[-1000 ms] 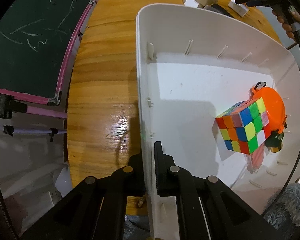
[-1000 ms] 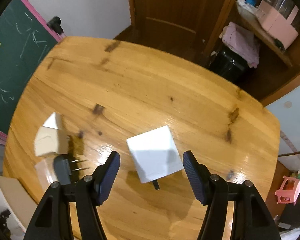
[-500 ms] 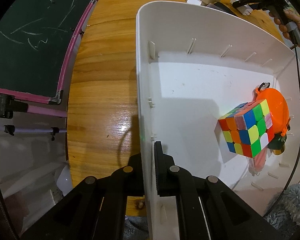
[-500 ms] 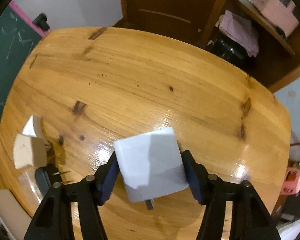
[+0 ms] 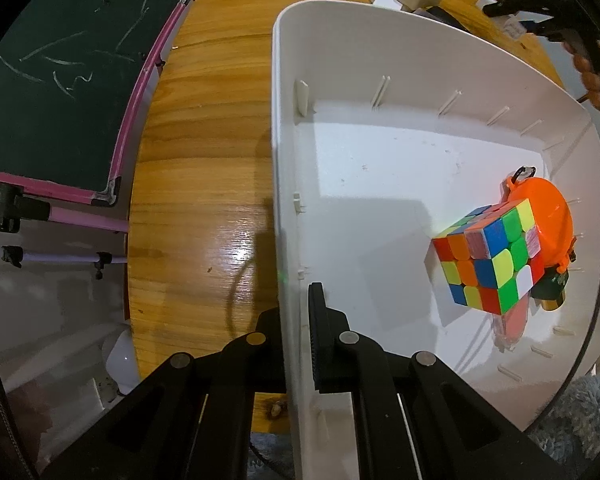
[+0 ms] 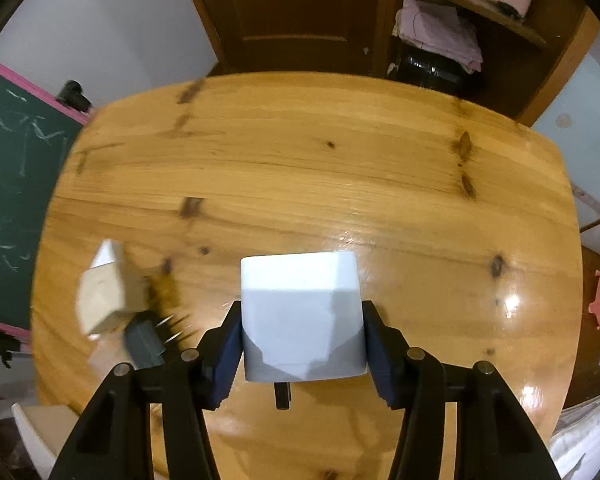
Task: Organize rigid objects
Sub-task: 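Carry the white charger into the tray beside the orange case and release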
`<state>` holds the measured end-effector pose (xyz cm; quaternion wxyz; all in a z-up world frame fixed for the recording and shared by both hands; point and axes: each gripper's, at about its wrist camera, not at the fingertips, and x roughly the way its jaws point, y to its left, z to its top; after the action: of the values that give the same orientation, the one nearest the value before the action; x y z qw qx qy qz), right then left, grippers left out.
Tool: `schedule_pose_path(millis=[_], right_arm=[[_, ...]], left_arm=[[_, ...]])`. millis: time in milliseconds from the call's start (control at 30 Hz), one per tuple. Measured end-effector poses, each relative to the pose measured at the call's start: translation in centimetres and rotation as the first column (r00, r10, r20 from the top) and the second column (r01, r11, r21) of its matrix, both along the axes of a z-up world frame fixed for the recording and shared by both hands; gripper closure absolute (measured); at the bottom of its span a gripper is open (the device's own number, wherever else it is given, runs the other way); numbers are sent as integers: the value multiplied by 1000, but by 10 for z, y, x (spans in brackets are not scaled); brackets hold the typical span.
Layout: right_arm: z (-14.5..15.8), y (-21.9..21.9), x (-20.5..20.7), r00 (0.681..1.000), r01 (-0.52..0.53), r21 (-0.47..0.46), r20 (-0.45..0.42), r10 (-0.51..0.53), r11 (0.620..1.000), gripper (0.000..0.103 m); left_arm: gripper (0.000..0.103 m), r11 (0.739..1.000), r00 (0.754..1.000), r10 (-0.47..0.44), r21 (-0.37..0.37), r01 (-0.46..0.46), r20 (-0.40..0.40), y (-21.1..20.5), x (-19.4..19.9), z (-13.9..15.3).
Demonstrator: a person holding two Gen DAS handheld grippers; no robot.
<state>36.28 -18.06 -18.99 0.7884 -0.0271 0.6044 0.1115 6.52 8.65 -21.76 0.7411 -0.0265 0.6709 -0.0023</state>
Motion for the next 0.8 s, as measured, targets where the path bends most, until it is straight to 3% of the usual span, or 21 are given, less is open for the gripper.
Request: schedule_pose_path(millis=[467, 800], right_arm=[[123, 6, -126, 974, 33, 82, 221, -50, 996, 48], [174, 11, -220, 944, 32, 115, 324, -68, 993, 48]], left_arm=[[96, 999, 999, 17, -44, -15, 42, 6, -4, -1], [97, 998, 996, 10, -61, -5, 84, 10, -13, 0]])
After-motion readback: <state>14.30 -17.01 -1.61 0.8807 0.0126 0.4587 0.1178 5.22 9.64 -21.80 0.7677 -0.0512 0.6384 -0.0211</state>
